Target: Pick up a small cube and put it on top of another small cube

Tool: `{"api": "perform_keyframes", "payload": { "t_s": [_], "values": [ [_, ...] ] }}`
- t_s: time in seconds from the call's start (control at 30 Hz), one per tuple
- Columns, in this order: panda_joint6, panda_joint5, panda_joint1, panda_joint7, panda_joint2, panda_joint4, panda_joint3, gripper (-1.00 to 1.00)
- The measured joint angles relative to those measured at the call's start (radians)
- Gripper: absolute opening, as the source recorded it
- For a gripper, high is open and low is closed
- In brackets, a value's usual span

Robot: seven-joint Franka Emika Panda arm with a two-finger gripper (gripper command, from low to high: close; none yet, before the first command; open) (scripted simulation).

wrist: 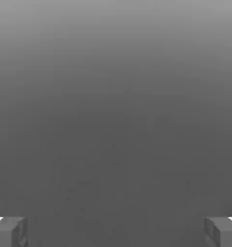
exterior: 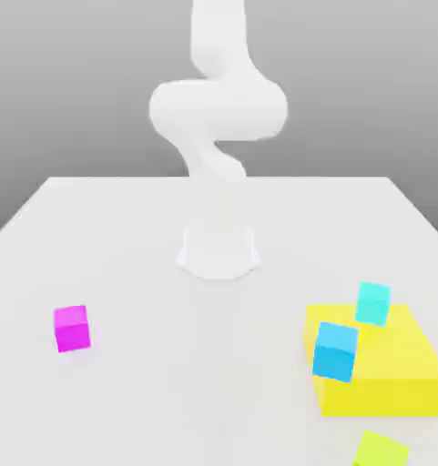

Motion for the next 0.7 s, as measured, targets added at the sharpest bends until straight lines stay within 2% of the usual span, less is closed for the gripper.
{"api": "perform_keyframes", "payload": {
  "t_s": [0.33,0.7],
  "values": [
    [0.094,0.042,0.130,-0.245,0.369,0.026,-0.020,0.00],
    [0.196,0.053,0.227,-0.486,0.767,0.053,0.017,0.00]
  ]
}}
